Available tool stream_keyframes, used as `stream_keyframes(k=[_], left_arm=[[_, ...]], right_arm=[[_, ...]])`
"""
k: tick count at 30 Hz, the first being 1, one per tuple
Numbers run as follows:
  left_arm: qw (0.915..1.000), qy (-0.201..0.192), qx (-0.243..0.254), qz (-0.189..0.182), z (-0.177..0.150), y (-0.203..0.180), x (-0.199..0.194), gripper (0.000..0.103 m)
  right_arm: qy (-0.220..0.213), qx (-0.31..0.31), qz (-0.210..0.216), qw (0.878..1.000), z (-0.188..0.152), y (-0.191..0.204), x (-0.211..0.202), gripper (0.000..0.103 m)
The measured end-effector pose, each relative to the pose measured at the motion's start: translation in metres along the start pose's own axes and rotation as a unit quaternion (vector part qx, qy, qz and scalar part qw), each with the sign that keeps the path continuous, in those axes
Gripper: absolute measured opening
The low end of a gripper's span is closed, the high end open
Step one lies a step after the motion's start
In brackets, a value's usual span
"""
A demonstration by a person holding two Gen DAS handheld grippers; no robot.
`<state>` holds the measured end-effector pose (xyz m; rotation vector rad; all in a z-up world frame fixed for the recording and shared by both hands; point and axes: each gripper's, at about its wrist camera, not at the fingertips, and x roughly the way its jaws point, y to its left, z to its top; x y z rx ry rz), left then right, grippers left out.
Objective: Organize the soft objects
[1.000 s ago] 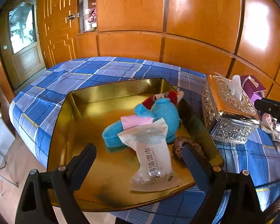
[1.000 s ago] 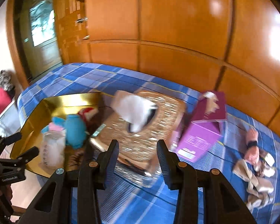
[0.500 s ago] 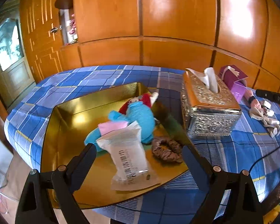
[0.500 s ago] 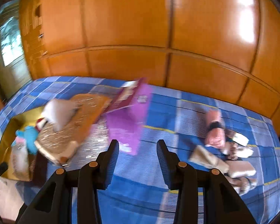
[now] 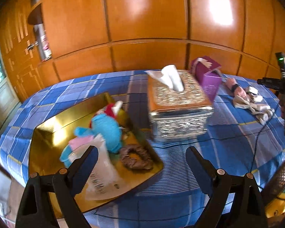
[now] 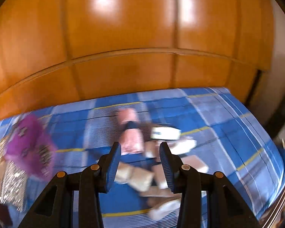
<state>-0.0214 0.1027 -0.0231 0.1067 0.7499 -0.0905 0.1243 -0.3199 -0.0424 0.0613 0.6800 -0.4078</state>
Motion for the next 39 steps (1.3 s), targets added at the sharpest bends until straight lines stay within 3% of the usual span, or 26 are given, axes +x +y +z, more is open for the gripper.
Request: stream_keyframes(k=[7, 15, 20, 25, 33, 39], left_arm=[[0.9962, -0.005, 0.07, -0.052, 0.016, -0.052, 0.002, 0.093], [0.9785, -0.023, 0.163, -0.124, 0.048, -0.124, 0.007, 0.088], [0.9676, -0.033, 0.208, -0.14, 0.073, -0.168, 0.027, 0.088], [0.955, -0.043, 0.259, -0.137, 0.089, -0.217, 0.057, 0.088], [0.918, -0.048, 0.37, -0.135, 0.095, -0.299, 0.114, 0.088], [0.8826, -0.056, 0.442, -0.15, 0.095, -0.344, 0.148, 0.088]], right_arm=[[0.014, 0.133, 0.005, 0.991, -0.003, -0.051, 0.003, 0.042], [0.033, 0.227, 0.027, 0.973, -0.01, -0.083, 0.007, 0.042], [0.047, 0.273, 0.045, 0.96, -0.016, -0.097, 0.01, 0.042], [0.053, 0.277, 0.064, 0.957, -0.017, -0.097, 0.012, 0.042], [0.055, 0.315, 0.089, 0.943, -0.02, -0.109, 0.014, 0.042], [0.051, 0.37, 0.113, 0.921, -0.029, -0.129, 0.014, 0.042]])
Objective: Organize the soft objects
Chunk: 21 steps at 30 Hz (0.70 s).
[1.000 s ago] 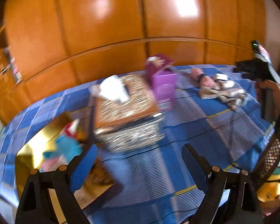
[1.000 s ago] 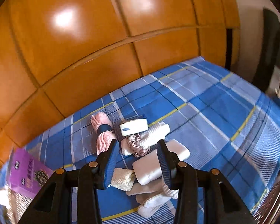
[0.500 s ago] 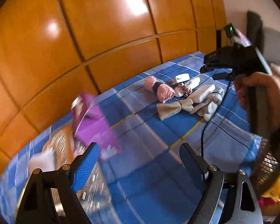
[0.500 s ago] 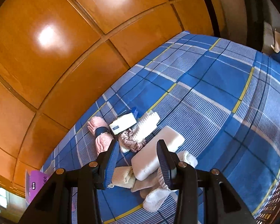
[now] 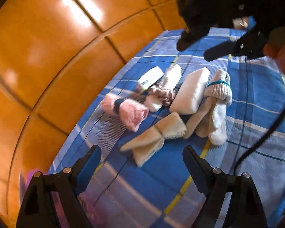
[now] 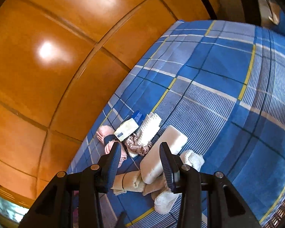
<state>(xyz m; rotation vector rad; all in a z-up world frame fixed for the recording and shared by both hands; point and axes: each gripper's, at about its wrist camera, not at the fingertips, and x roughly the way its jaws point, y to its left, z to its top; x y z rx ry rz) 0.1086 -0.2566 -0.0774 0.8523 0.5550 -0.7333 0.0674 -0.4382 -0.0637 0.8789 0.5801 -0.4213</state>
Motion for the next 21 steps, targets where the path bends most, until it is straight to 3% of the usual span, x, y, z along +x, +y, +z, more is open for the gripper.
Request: stream_keyframes(k=[7, 8, 10, 12, 16, 21], left_arm=[[0.9983, 0.009, 0.051, -0.028, 0.015, -0.016, 0.046, 0.085], [0.9978, 0.016, 0.049, -0.041, 0.015, -0.017, 0.052, 0.076], [0.9965, 0.022, 0.021, -0.078, 0.015, -0.013, 0.058, 0.049], [0.9951, 0.029, -0.019, -0.093, 0.014, -0.007, 0.057, 0.038], [0.989, 0.031, -0.077, -0.123, -0.001, 0.0, 0.042, 0.035], [0.9742, 0.044, -0.166, -0.146, -0.041, 0.01, 0.004, 0.034]], right_arm=[[0.018, 0.022, 0.024, 0.999, 0.001, -0.006, 0.005, 0.042], [0.018, 0.024, 0.026, 0.999, 0.001, -0.007, 0.005, 0.042], [0.02, 0.026, 0.032, 0.999, 0.001, -0.008, 0.006, 0.042], [0.021, 0.027, 0.035, 0.999, 0.001, -0.008, 0.007, 0.042], [0.024, 0.019, 0.04, 0.999, 0.0, -0.005, 0.007, 0.042], [0.041, 0.004, 0.032, 0.999, -0.004, 0.001, 0.013, 0.042]])
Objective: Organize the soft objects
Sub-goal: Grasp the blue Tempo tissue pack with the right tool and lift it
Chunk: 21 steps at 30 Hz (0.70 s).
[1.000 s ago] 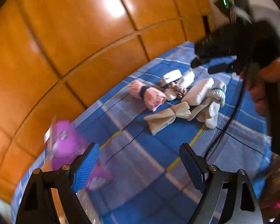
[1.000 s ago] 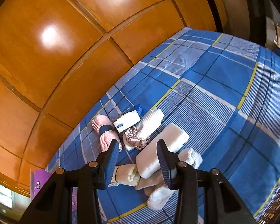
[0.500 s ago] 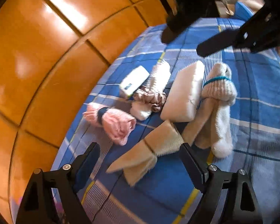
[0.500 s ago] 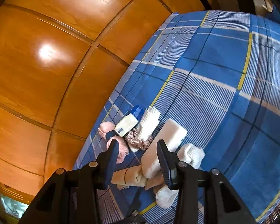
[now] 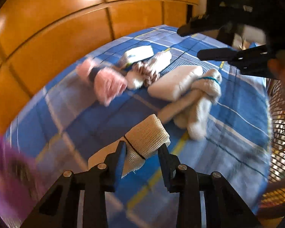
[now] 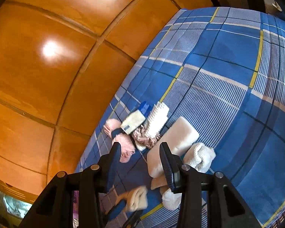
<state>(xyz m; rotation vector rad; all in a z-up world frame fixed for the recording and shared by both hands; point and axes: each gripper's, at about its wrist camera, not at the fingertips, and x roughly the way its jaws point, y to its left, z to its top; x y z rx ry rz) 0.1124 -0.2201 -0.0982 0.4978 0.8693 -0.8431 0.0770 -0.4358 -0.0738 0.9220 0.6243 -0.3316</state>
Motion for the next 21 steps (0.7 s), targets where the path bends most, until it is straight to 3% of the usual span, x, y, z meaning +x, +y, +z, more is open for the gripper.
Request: stream_keyframes(k=[5, 7, 8, 12, 15, 18, 21], left_arm=[[0.9989, 0.009, -0.045, 0.008, -0.045, 0.003, -0.026, 0.035], [0.998, 0.017, -0.061, 0.007, -0.062, 0.004, -0.032, 0.029], [0.9968, 0.028, -0.074, 0.004, -0.07, 0.007, -0.03, 0.014], [0.9916, 0.02, -0.127, -0.012, -0.082, 0.021, -0.036, 0.006], [0.9922, 0.02, -0.123, -0.008, -0.08, 0.021, -0.036, 0.005], [0.9966, 0.014, -0.081, 0.007, -0.079, 0.013, -0.039, 0.006], [0.9951, 0.013, -0.098, -0.006, -0.08, 0.022, -0.038, 0.006]], right_arm=[[0.043, -0.075, -0.034, 0.996, -0.011, 0.023, 0.016, 0.042], [0.059, -0.118, -0.043, 0.99, -0.014, 0.038, 0.023, 0.042], [0.066, -0.147, -0.055, 0.985, -0.013, 0.049, 0.028, 0.042], [0.059, -0.249, -0.114, 0.96, 0.004, 0.086, 0.046, 0.052], [0.089, -0.294, -0.149, 0.94, 0.027, 0.109, 0.073, 0.063], [0.124, -0.302, -0.184, 0.927, 0.048, 0.113, 0.105, 0.065], [0.157, -0.294, -0.219, 0.917, 0.06, 0.105, 0.136, 0.065]])
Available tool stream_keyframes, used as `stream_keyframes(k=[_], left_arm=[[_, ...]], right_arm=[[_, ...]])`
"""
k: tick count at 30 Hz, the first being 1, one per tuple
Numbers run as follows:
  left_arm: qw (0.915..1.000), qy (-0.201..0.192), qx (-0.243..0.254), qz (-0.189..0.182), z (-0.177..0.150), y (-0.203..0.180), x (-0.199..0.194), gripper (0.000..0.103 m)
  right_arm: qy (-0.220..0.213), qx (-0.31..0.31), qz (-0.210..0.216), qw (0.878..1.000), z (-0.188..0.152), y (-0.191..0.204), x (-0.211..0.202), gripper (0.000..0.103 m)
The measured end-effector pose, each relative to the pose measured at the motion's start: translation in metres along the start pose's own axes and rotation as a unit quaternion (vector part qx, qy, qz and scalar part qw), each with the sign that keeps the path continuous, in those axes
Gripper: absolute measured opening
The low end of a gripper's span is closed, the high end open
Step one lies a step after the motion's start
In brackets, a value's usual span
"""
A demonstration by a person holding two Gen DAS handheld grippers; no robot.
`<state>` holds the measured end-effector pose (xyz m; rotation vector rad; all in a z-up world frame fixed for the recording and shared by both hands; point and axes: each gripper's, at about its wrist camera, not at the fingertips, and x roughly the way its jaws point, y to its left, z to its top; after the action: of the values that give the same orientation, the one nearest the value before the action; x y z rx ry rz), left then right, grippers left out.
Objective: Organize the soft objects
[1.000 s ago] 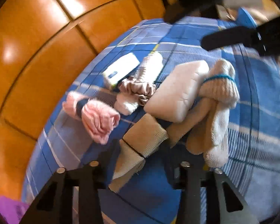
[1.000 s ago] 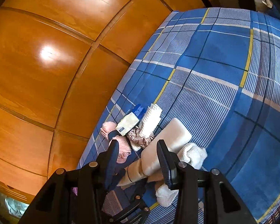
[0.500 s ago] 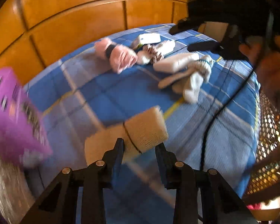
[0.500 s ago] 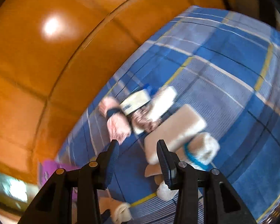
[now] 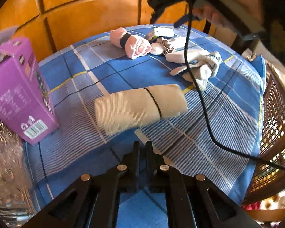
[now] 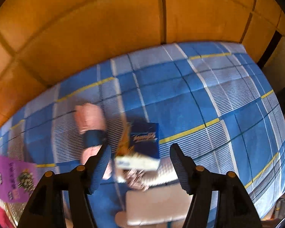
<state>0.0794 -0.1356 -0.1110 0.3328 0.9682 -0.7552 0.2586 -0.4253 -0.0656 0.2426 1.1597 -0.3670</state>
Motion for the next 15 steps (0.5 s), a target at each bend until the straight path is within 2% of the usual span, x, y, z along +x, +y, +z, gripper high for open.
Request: stream_keyframes(k=[4, 5, 6, 10, 12, 13, 15], left_arm=[[0.9999, 0.003, -0.016, -0.004, 0.0, 0.006, -0.003, 0.007], [0.9999, 0.004, -0.015, -0.002, -0.001, 0.006, -0.005, 0.011], [0.9999, 0.004, -0.016, 0.0, -0.001, 0.006, -0.007, 0.017], [0.9999, -0.013, -0.008, 0.006, 0.006, 0.003, -0.021, 0.03], [0.9995, -0.024, 0.007, 0.02, 0.013, -0.001, -0.028, 0.041], [0.999, -0.03, 0.014, 0.03, 0.018, -0.002, -0.032, 0.05], [0.9975, -0.042, 0.03, 0.049, 0.026, -0.005, -0.039, 0.057]], right_arm=[[0.05, 0.003, 0.017, 0.999, 0.001, -0.001, 0.031, 0.065], [0.054, 0.003, 0.018, 0.998, 0.0, 0.0, 0.035, 0.061], [0.048, 0.002, 0.015, 0.999, -0.003, -0.001, 0.037, 0.053], [0.01, -0.016, 0.018, 1.0, -0.02, 0.001, 0.025, 0.052], [-0.017, -0.009, 0.019, 1.0, -0.031, -0.001, 0.008, 0.052], [-0.037, 0.001, 0.029, 0.999, -0.038, -0.005, -0.003, 0.052], [-0.079, 0.027, 0.064, 0.994, -0.054, -0.017, -0.023, 0.052]])
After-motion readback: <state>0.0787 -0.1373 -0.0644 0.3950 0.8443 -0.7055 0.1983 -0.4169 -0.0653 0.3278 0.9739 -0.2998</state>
